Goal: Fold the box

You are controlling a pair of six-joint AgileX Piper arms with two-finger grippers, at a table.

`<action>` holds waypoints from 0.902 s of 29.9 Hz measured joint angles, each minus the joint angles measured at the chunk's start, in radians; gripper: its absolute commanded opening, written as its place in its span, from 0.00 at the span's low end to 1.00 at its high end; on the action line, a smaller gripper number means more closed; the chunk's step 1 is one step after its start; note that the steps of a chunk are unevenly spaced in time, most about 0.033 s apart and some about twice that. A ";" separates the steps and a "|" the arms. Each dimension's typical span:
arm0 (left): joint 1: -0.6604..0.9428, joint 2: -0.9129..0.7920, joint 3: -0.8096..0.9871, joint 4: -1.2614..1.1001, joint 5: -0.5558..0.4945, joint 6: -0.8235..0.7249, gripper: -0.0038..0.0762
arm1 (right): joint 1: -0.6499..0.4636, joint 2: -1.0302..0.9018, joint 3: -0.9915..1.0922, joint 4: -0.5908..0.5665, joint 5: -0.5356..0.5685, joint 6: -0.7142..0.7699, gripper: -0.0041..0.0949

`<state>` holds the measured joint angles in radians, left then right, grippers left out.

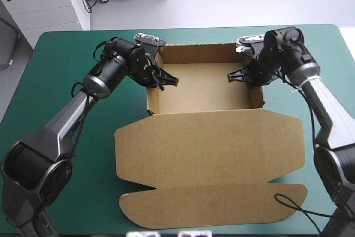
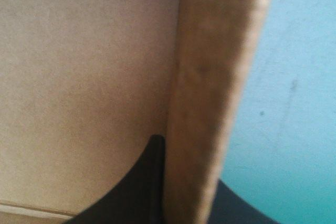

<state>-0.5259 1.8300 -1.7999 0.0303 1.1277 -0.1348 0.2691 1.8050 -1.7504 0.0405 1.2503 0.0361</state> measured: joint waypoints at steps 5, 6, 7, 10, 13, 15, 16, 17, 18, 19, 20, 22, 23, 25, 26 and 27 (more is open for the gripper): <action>0.007 0.044 0.000 0.031 0.033 0.000 0.06 | 0.000 0.055 0.000 0.031 0.001 0.000 0.03; 0.007 0.050 0.000 0.037 0.034 0.000 0.06 | 0.001 0.061 0.000 0.034 0.001 0.000 0.03; 0.007 0.055 0.000 0.042 0.034 0.000 0.06 | 0.001 0.067 0.000 0.035 0.001 0.000 0.03; 0.007 0.072 0.000 0.048 0.033 0.003 0.06 | 0.001 0.082 0.000 0.035 0.001 0.000 0.02; 0.007 0.094 0.000 0.047 0.030 0.009 0.06 | 0.001 0.095 0.000 0.035 0.001 0.000 0.02; 0.007 0.113 0.000 0.036 0.031 0.019 0.07 | 0.001 0.101 0.000 0.029 0.001 0.000 0.02; 0.007 0.122 0.000 0.033 0.033 0.019 0.08 | 0.001 0.104 0.000 0.025 0.001 0.000 0.03; 0.007 0.131 -0.001 0.028 0.035 0.019 0.11 | 0.001 0.105 0.000 0.021 0.001 -0.004 0.03; 0.009 0.138 -0.001 0.022 0.038 0.019 0.15 | 0.001 0.106 0.001 0.018 0.001 -0.009 0.06; 0.012 0.144 -0.002 0.008 0.043 0.020 0.22 | 0.001 0.106 0.001 0.016 0.001 -0.019 0.10; 0.018 0.150 -0.002 -0.007 0.050 0.025 0.29 | 0.001 0.107 0.002 0.013 0.001 -0.036 0.17; 0.031 0.158 -0.002 -0.044 0.062 0.048 0.43 | 0.001 0.107 0.002 0.013 0.001 -0.050 0.33; 0.038 0.160 -0.002 -0.065 0.073 0.070 0.51 | 0.002 0.107 0.002 0.015 0.001 -0.059 0.44; 0.057 0.163 -0.002 -0.116 0.094 0.120 0.63 | 0.002 0.107 0.002 0.033 -0.006 -0.072 0.66; 0.067 0.165 -0.007 -0.142 0.100 0.141 0.68 | 0.003 0.107 0.002 0.051 -0.010 -0.076 0.73; 0.076 0.164 -0.013 -0.159 0.103 0.154 0.71 | 0.003 0.106 0.001 0.062 -0.011 -0.078 0.80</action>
<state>-0.4495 1.9944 -1.8131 -0.1289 1.2304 0.0195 0.2719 1.9108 -1.7490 0.1026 1.2394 -0.0418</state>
